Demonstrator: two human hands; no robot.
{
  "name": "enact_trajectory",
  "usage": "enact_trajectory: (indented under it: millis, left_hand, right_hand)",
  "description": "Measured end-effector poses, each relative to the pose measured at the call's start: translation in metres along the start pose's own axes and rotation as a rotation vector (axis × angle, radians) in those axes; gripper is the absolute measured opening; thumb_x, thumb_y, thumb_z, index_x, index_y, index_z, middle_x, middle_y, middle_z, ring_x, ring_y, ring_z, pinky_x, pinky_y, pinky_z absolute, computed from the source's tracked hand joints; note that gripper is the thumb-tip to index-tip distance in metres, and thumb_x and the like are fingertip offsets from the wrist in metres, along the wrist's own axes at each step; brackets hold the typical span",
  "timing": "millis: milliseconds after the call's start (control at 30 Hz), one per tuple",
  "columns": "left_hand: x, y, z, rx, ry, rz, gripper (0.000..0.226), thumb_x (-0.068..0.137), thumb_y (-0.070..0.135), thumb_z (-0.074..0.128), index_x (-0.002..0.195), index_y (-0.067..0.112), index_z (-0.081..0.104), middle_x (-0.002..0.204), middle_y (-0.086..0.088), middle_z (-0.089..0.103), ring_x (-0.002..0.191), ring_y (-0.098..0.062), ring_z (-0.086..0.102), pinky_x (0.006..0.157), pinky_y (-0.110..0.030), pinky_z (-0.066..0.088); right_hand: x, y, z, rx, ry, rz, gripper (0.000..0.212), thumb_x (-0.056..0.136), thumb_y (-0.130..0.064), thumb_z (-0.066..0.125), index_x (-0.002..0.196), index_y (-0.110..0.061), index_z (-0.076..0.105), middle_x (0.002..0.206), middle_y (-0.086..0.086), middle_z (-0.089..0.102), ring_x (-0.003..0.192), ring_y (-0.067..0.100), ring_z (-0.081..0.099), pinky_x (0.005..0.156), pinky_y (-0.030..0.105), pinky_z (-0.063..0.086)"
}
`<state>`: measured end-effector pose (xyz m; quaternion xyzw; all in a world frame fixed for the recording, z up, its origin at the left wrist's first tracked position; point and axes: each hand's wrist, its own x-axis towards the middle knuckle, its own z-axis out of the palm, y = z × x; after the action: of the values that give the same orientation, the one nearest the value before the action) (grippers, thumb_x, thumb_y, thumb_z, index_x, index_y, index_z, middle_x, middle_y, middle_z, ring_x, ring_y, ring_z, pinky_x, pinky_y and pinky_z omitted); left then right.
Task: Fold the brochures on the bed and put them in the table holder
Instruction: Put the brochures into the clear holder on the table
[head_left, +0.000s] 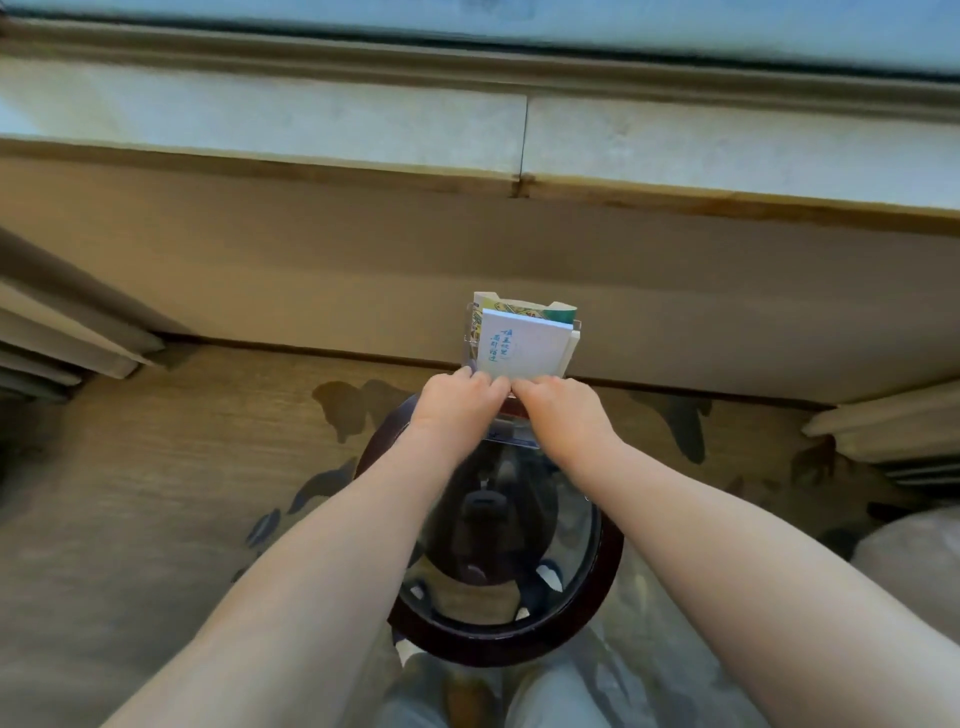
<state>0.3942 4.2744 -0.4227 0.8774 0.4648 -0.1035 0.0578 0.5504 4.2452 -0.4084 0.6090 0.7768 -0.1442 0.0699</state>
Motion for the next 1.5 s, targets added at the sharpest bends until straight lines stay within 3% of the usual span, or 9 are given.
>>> enact_trajectory:
  millis: [300, 533, 700, 900, 1000, 1133, 1200, 1300, 1500]
  left_hand:
    - [0.022, 0.009, 0.029, 0.031, -0.094, 0.005, 0.043, 0.102, 0.011, 0.052, 0.144, 0.012, 0.045, 0.139, -0.006, 0.058, 0.133, -0.027, 0.053, 0.082, -0.041, 0.057]
    - [0.035, 0.001, 0.044, 0.032, -0.108, -0.024, 0.027, 0.1, 0.014, 0.054, 0.127, 0.018, 0.054, 0.126, -0.002, 0.065, 0.116, -0.024, 0.063, 0.077, -0.036, 0.052]
    - [0.045, 0.001, 0.054, 0.023, -0.115, -0.018, 0.031, 0.097, 0.014, 0.06, 0.127, 0.017, 0.053, 0.125, -0.005, 0.065, 0.112, -0.027, 0.065, 0.081, -0.036, 0.054]
    - [0.065, -0.001, 0.063, -0.024, -0.088, -0.034, 0.041, 0.091, 0.017, 0.071, 0.128, 0.018, 0.052, 0.126, -0.006, 0.064, 0.116, -0.027, 0.062, 0.09, -0.038, 0.054]
    - [0.072, -0.004, 0.068, 0.005, 0.004, -0.021, 0.052, 0.092, 0.018, 0.069, 0.139, 0.016, 0.046, 0.134, -0.008, 0.058, 0.122, -0.028, 0.056, 0.101, -0.04, 0.049]
    - [0.069, -0.005, 0.075, 0.041, 0.054, -0.03, 0.087, 0.09, 0.025, 0.068, 0.161, 0.012, 0.019, 0.158, -0.01, 0.037, 0.146, -0.03, 0.036, 0.122, -0.046, 0.03]
    - [0.062, -0.004, 0.082, 0.081, 0.021, -0.027, 0.096, 0.091, 0.032, 0.068, 0.163, 0.013, 0.008, 0.169, -0.01, 0.019, 0.157, -0.03, 0.015, 0.127, -0.048, 0.016]
    - [0.053, -0.003, 0.091, 0.107, -0.004, -0.039, 0.102, 0.094, 0.038, 0.064, 0.163, 0.012, -0.007, 0.172, -0.009, -0.008, 0.159, -0.028, -0.008, 0.129, -0.048, 0.005]
    - [0.053, 0.001, 0.093, 0.085, -0.03, -0.067, 0.097, 0.1, 0.041, 0.053, 0.16, 0.013, -0.018, 0.168, -0.007, -0.025, 0.155, -0.024, -0.021, 0.129, -0.045, -0.003]
  right_hand:
    - [0.019, 0.018, 0.03, -0.025, -0.089, -0.004, 0.049, 0.101, -0.015, 0.06, 0.148, -0.017, 0.049, 0.141, 0.003, 0.063, 0.122, 0.026, 0.065, 0.098, 0.04, 0.056]
    - [0.036, 0.015, 0.047, 0.001, -0.089, 0.046, 0.028, 0.099, -0.013, 0.061, 0.127, -0.018, 0.059, 0.122, 0.003, 0.069, 0.106, 0.029, 0.07, 0.082, 0.041, 0.058]
    - [0.05, 0.022, 0.059, 0.058, -0.112, 0.077, 0.03, 0.098, -0.017, 0.068, 0.128, -0.021, 0.062, 0.12, 0.004, 0.07, 0.107, 0.028, 0.069, 0.086, 0.041, 0.059]
    - [0.061, 0.037, 0.073, 0.124, -0.116, 0.071, 0.056, 0.09, -0.04, 0.079, 0.138, -0.022, 0.056, 0.128, 0.002, 0.065, 0.116, 0.025, 0.066, 0.094, 0.04, 0.057]
    - [0.061, 0.043, 0.08, 0.102, 0.004, 0.09, 0.076, 0.085, -0.039, 0.084, 0.148, -0.019, 0.046, 0.135, 0.005, 0.061, 0.119, 0.024, 0.062, 0.096, 0.039, 0.056]
    - [0.052, 0.045, 0.087, 0.026, 0.14, 0.093, 0.092, 0.088, -0.032, 0.079, 0.16, -0.008, 0.028, 0.155, 0.014, 0.045, 0.141, 0.031, 0.045, 0.119, 0.047, 0.039]
    - [0.048, 0.044, 0.092, -0.014, 0.118, 0.051, 0.094, 0.094, -0.03, 0.068, 0.164, -0.006, 0.011, 0.17, 0.017, 0.021, 0.158, 0.034, 0.019, 0.128, 0.051, 0.023]
    - [0.043, 0.038, 0.1, -0.011, 0.07, 0.081, 0.092, 0.102, -0.031, 0.053, 0.163, -0.01, -0.013, 0.173, 0.013, -0.013, 0.16, 0.029, -0.011, 0.13, 0.05, 0.005]
    - [0.048, 0.028, 0.102, -0.002, 0.024, 0.168, 0.083, 0.107, -0.04, 0.036, 0.16, -0.01, -0.02, 0.168, 0.012, -0.027, 0.157, 0.028, -0.022, 0.13, 0.048, -0.002]
